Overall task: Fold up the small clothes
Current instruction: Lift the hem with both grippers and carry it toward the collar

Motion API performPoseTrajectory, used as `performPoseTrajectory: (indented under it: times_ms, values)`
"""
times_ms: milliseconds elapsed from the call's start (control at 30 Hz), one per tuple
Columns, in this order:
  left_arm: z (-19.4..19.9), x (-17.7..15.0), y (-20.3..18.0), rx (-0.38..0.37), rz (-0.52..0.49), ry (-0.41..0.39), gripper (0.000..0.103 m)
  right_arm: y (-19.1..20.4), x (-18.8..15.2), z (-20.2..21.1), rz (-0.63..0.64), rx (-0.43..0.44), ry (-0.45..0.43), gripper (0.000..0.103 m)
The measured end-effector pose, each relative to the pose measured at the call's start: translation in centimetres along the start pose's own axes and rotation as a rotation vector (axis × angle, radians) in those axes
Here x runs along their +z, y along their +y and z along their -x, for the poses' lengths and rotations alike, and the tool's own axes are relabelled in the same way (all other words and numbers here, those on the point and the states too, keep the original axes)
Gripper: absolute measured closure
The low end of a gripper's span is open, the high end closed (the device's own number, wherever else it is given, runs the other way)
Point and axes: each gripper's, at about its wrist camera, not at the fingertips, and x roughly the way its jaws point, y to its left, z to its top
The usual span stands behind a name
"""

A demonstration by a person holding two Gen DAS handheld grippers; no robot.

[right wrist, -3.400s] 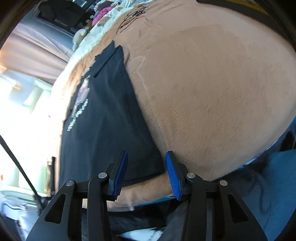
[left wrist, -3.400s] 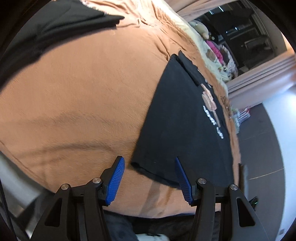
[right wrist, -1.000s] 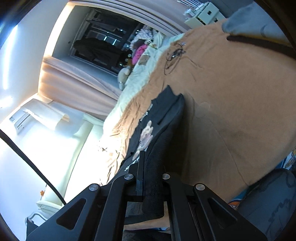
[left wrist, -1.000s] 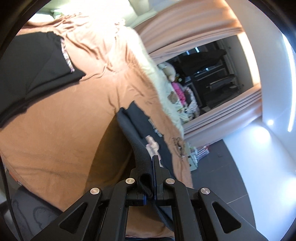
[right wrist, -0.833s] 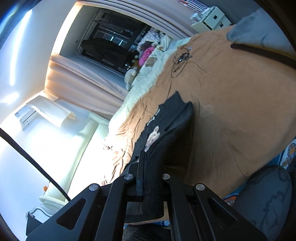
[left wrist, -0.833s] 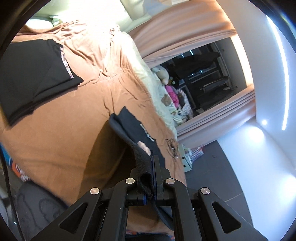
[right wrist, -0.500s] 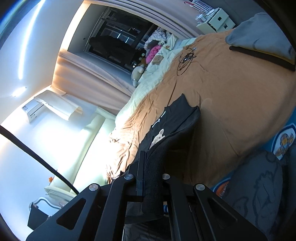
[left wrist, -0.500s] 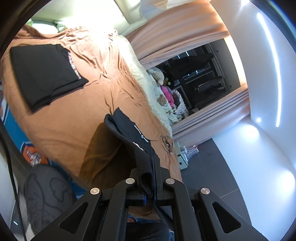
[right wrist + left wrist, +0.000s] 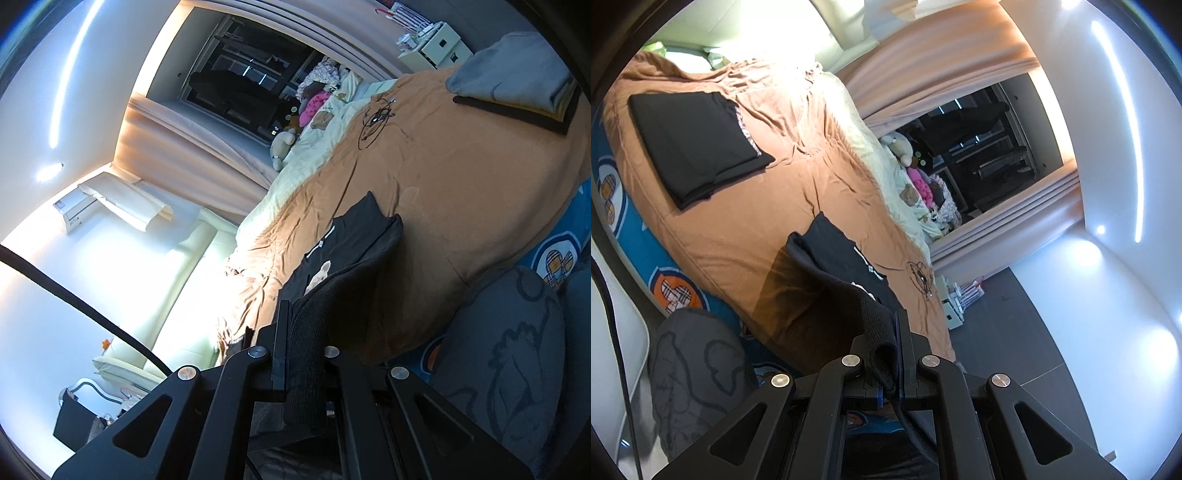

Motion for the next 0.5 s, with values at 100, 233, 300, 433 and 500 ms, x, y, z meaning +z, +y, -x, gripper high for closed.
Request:
performPoseTrajectory:
  times_ms: [100,233,300,433,500]
  values:
    - [-0.8,0.5,-0.2,-0.004,-0.014,0.004,0.099,-0.2,1.3,-1.4,0.009,-0.002,0.005,0.103]
    - [-2.5,1.8,0.0,-0.002,-0.019,0.010,0.099,-0.4,3.4,-4.1,0.025,-0.012,0.011,0.103]
    - [-3.4,2.6,0.1,-0.003,-0.015,0.005,0.099,-0.5,4.4,-5.2,0.028,-0.012,0.020,0.103]
    - [-5.2,4.3,0.1,0.011,-0.004,0.001,0.099,0.0,6.8,-8.0,0.055,-0.012,0.035,0.103]
    - [-6.5,5.5,-0.3,0.027,-0.011,-0.001,0.099,0.3,8.3,-9.8,0.068,-0.013,0.040,0.103]
